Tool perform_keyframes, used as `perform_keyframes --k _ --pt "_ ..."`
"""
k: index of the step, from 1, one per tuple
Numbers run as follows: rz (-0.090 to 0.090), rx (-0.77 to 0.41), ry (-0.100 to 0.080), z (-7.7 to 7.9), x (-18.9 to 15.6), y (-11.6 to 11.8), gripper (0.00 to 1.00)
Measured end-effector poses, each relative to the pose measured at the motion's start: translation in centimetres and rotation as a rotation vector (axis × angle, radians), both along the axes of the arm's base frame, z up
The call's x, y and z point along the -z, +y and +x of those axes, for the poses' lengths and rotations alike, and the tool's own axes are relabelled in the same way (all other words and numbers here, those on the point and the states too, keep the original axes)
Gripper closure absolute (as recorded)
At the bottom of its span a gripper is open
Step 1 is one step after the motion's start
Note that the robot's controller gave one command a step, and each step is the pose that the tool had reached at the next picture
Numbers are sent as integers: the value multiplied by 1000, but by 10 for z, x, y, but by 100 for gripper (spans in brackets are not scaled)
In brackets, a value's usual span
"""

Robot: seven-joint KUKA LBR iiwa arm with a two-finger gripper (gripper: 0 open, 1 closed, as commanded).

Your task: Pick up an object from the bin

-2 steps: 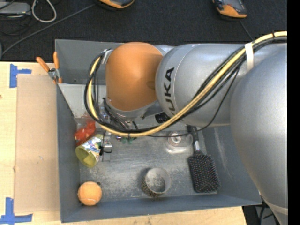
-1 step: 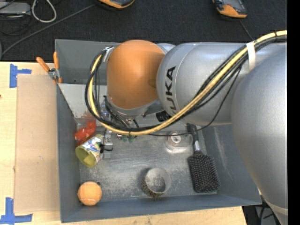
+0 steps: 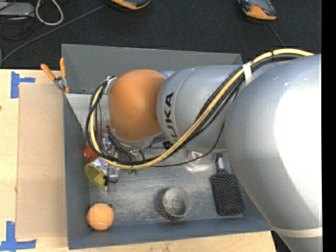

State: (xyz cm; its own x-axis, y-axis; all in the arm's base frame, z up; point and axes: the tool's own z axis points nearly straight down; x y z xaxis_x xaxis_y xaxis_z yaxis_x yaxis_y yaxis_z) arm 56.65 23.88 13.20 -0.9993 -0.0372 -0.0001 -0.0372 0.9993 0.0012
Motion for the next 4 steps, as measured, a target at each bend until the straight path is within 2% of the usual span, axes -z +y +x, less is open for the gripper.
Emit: perform_keyframes --k 1,2,3,4 --pt "0 7 3 7 27 5 0" --pt "0 -216 1 -16 32 7 0" --pt "2 -313 0 -15 47 -3 0" --pt "0 -46 3 -14 53 -27 0"
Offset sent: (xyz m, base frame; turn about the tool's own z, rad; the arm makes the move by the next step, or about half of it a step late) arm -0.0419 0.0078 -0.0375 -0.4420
